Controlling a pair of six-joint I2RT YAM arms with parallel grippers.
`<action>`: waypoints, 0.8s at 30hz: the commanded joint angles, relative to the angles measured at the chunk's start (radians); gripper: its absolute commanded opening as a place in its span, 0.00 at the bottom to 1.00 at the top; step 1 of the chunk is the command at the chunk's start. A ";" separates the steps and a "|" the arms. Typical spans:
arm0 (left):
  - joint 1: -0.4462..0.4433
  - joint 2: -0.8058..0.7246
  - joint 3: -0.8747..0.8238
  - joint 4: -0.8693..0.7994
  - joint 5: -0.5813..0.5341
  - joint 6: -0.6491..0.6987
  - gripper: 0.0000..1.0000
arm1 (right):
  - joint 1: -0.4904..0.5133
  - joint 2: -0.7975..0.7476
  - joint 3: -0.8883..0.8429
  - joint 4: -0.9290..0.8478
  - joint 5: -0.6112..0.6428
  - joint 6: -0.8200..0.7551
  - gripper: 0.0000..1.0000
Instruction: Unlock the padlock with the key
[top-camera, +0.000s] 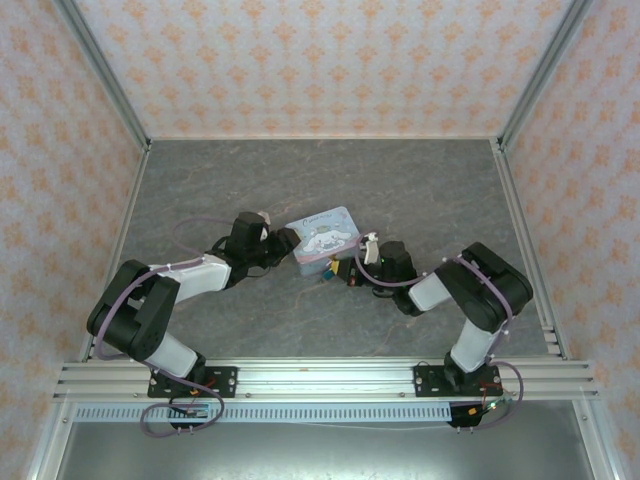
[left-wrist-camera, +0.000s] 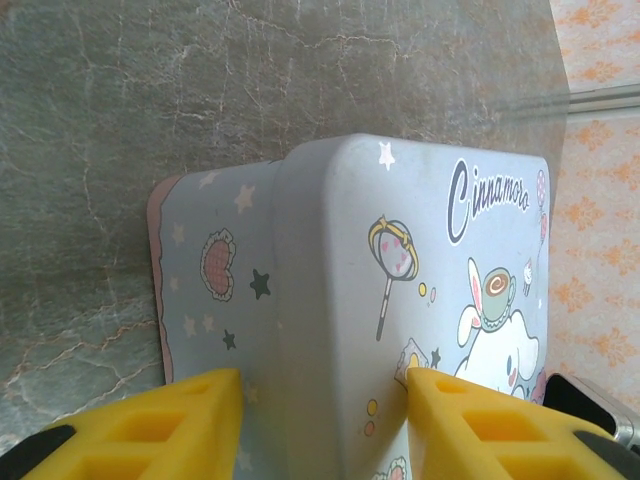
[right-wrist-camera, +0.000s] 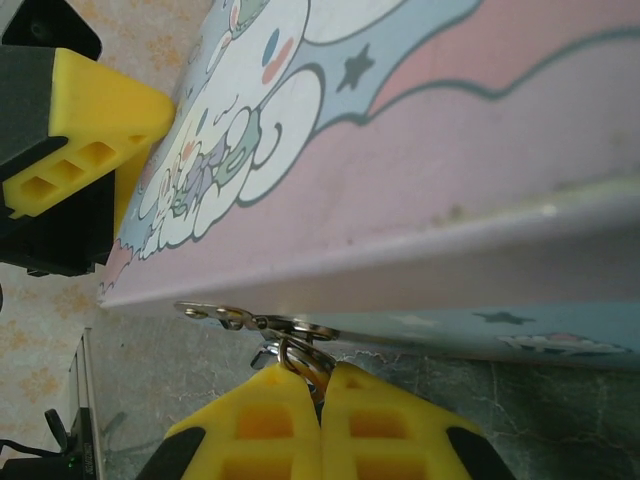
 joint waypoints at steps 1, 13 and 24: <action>0.007 0.010 -0.015 -0.148 -0.061 0.031 0.45 | -0.017 -0.053 -0.001 0.022 0.015 -0.027 0.00; 0.006 0.036 -0.013 -0.140 -0.061 0.032 0.45 | -0.019 0.007 0.037 -0.067 -0.059 -0.043 0.02; 0.006 0.026 -0.007 -0.149 -0.060 0.035 0.45 | -0.019 0.014 0.048 -0.089 -0.060 -0.044 0.08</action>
